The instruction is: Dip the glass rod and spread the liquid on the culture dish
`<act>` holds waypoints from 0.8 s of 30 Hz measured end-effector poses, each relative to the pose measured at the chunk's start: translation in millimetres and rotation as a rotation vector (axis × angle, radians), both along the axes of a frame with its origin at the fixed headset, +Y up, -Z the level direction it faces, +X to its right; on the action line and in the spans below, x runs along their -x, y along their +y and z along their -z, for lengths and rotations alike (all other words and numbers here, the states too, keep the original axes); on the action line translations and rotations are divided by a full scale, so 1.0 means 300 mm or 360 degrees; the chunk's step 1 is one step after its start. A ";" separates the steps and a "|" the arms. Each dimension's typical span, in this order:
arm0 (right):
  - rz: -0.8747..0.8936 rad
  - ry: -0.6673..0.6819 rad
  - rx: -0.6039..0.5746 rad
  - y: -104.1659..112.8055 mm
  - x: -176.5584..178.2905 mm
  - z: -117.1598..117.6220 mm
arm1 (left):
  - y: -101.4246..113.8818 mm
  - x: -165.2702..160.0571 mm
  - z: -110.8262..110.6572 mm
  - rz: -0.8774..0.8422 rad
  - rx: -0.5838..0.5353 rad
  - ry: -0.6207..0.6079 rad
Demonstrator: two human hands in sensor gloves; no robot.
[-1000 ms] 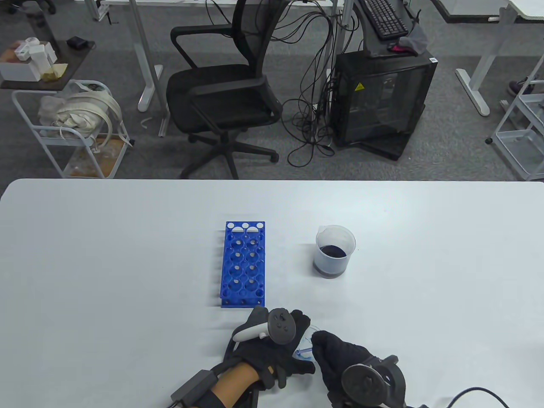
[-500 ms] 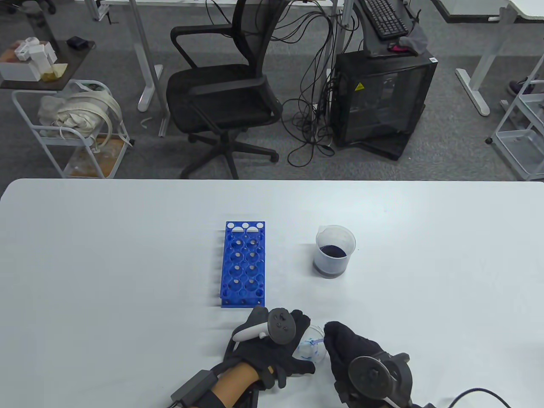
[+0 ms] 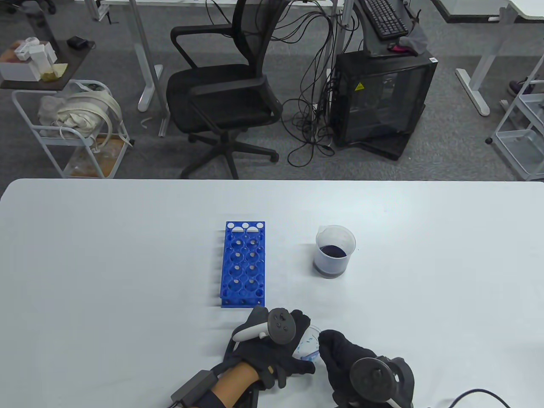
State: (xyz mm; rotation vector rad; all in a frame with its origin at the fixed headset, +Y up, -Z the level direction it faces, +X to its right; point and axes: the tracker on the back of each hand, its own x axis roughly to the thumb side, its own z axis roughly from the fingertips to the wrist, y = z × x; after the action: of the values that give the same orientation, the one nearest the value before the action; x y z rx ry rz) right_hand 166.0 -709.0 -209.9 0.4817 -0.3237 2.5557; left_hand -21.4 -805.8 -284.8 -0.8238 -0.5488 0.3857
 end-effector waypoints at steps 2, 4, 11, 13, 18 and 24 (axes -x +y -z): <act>-0.0010 -0.0007 -0.0021 -0.009 0.015 0.000 | 0.000 0.000 0.000 0.0000 0.0000 0.0000; -0.0028 -0.0017 -0.0049 -0.015 0.023 0.004 | 0.000 0.000 0.000 0.0000 0.0000 0.0000; -0.0058 -0.0118 -0.0109 -0.019 -0.009 0.030 | 0.000 0.000 0.000 0.0000 0.0000 0.0000; -0.0064 -0.0149 -0.0122 -0.015 -0.029 0.036 | 0.000 0.000 0.000 0.0000 0.0000 0.0000; -0.0089 -0.0183 -0.0124 0.005 -0.065 0.039 | 0.000 0.000 0.000 0.0000 0.0000 0.0000; -0.0077 -0.0166 -0.0085 0.021 -0.076 0.021 | 0.000 0.000 0.000 0.0000 0.0000 0.0000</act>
State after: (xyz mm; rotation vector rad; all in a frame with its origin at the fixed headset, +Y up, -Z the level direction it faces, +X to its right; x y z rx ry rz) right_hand 188.9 -702.7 -216.3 0.3809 -0.4232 2.6303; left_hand -21.4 -805.8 -284.8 -0.8238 -0.5488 0.3857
